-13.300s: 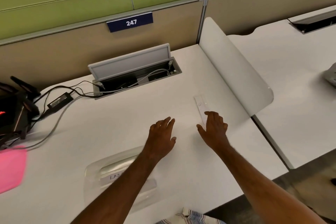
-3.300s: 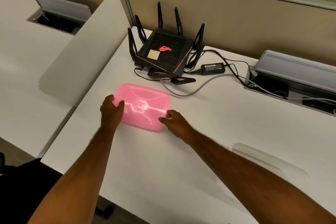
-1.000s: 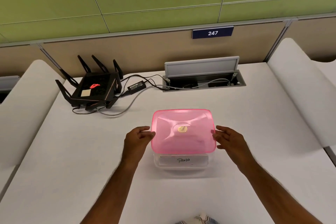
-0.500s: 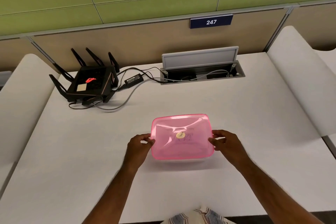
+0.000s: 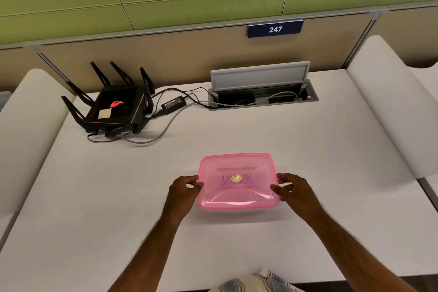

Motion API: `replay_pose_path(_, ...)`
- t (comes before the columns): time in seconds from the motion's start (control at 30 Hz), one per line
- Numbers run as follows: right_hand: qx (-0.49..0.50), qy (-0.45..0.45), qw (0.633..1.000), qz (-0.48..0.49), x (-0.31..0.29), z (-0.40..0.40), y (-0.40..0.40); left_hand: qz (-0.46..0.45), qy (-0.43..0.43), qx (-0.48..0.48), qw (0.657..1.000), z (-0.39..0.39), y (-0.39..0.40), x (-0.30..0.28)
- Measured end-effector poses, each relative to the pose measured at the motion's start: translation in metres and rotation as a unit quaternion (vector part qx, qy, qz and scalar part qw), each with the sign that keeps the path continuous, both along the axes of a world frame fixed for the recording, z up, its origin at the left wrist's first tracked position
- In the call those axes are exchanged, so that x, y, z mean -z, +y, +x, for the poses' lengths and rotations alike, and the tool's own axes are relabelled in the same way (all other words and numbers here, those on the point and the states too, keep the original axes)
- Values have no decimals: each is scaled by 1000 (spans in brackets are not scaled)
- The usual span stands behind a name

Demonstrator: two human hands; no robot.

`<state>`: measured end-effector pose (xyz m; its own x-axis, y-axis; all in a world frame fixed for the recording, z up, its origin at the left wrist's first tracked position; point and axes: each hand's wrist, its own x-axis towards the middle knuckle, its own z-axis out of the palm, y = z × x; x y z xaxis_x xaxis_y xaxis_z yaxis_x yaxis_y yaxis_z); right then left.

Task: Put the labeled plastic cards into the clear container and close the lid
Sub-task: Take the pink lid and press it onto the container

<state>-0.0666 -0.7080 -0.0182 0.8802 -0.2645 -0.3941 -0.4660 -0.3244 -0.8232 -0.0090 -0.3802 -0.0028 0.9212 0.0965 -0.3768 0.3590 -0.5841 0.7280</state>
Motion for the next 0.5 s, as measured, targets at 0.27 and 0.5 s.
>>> replay_pose_path(0.27, 3, 12, 1000, -11, 3, 2, -4, -41, 11, -9, 999, 2, 5, 2)
replay_pose_path(0.5, -5, 27, 1000, -6, 3, 14, -8, -112, 45, -21, 992, 2, 11, 4)
